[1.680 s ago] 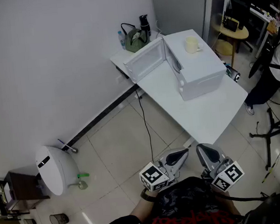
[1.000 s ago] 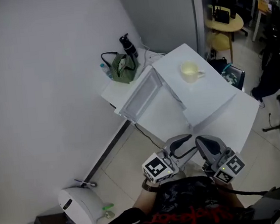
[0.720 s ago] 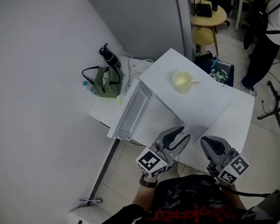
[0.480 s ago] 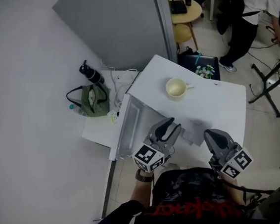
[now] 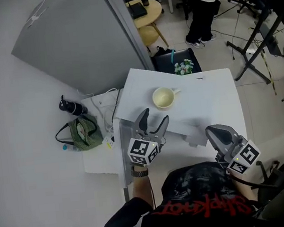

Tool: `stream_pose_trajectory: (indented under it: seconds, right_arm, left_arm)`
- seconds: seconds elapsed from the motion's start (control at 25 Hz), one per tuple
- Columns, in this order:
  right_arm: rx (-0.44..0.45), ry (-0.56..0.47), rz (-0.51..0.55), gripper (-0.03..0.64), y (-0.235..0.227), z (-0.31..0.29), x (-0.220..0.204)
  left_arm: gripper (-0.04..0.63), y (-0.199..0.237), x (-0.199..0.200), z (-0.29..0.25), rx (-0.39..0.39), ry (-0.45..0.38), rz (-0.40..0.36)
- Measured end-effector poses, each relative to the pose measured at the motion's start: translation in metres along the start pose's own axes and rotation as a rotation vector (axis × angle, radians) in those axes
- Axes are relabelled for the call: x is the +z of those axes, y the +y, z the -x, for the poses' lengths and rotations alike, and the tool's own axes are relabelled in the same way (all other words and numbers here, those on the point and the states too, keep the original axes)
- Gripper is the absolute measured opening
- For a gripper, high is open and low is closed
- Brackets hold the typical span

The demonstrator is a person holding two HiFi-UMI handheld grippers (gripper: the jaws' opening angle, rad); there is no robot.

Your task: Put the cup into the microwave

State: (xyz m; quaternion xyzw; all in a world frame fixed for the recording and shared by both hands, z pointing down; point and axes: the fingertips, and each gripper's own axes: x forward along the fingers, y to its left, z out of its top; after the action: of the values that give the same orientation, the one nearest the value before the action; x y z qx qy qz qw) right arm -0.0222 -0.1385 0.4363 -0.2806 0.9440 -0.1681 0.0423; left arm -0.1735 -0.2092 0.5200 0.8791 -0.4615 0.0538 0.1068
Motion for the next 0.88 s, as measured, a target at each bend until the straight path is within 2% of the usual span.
stream_pose_trajectory:
  seconds: [0.12,0.32,0.48,0.72,0.88]
  right_arm:
    - [-0.021,-0.002,-0.007,0.0,-0.005,0.001,-0.001]
    - [-0.002,0.011,-0.016,0.0,-0.002,-0.003,-0.005]
    - [0.01,0.016,-0.015,0.0,0.0,-0.005,-0.008]
    - [-0.025,0.0,-0.022,0.0,-0.01,0.005,-0.004]
    - [-0.046,-0.013,-0.021,0.0,-0.017,0.015,-0.001]
  left_arm:
    - [0.35,0.007,-0.001,-0.011,-0.023,0.029,-0.018]
    - [0.361,0.007,-0.019,-0.034,-0.089,0.156,-0.124]
    - [0.469,0.008,-0.033,-0.053,-0.136,0.271,-0.143]
    - [0.474,0.008,-0.031,-0.08,-0.194,0.328,-0.148]
    - [0.472,0.009,-0.038,-0.096,-0.169,0.376,-0.189]
